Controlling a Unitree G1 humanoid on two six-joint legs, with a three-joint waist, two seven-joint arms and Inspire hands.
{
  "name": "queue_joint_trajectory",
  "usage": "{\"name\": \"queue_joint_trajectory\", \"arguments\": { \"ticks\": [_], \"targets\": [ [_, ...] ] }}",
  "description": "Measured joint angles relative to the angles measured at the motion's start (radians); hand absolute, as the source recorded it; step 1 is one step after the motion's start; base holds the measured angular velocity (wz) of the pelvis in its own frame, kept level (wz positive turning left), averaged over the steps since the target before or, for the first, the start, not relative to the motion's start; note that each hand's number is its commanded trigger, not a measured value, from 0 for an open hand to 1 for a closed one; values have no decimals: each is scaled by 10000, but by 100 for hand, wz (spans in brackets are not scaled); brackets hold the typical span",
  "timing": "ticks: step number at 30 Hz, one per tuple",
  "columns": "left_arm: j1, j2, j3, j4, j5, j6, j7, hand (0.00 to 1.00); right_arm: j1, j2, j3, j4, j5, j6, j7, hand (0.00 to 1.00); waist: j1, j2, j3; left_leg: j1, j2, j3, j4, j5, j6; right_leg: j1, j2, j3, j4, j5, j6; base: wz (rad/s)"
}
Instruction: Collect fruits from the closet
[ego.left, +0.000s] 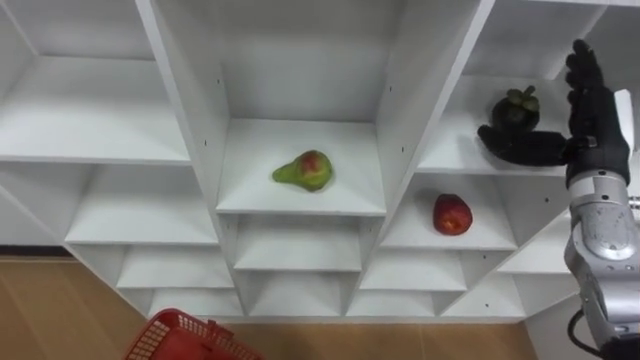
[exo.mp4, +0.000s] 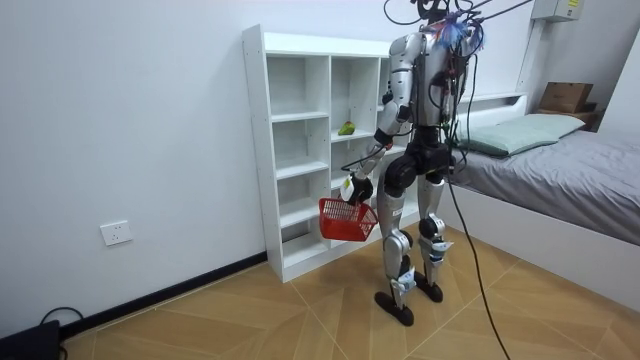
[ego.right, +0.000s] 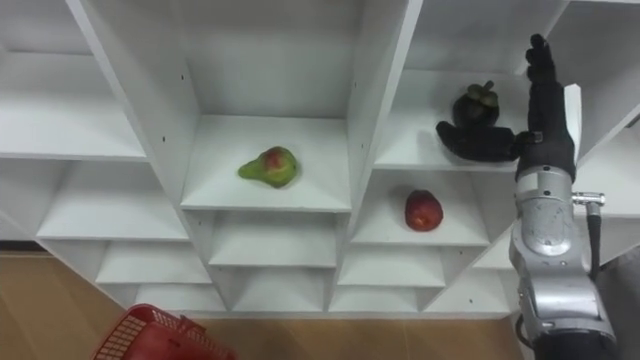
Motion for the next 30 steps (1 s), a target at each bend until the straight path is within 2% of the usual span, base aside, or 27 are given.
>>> {"name": "queue_joint_trajectory", "arguments": {
  "ticks": [4,18,24,30],
  "targets": [
    [16,-8,49,-1,1,45,6,100,-222,-1,1,181,1,164,170,0,26,-55,28,-18,-1,-19,3,1,0,1,-12,-86,2,1,-2,0],
    [14,-18,101,-9,-63,233,-30,100,-549,-21,38,1215,396,326,870,0,76,-70,14,-26,-2,-39,19,1,0,-4,-14,-117,5,2,-2,0],
    [22,-20,144,6,7,281,-179,100,-1277,-90,33,2203,752,318,1206,0,80,-52,7,-28,-1,-35,98,1,0,27,-17,-130,21,16,-23,0],
    [16,-20,148,51,31,322,-144,100,-1454,-302,37,2800,779,186,1514,0,101,34,3,-4,5,-59,139,-1,1,129,-16,-175,22,30,-37,1]
  ]
}}
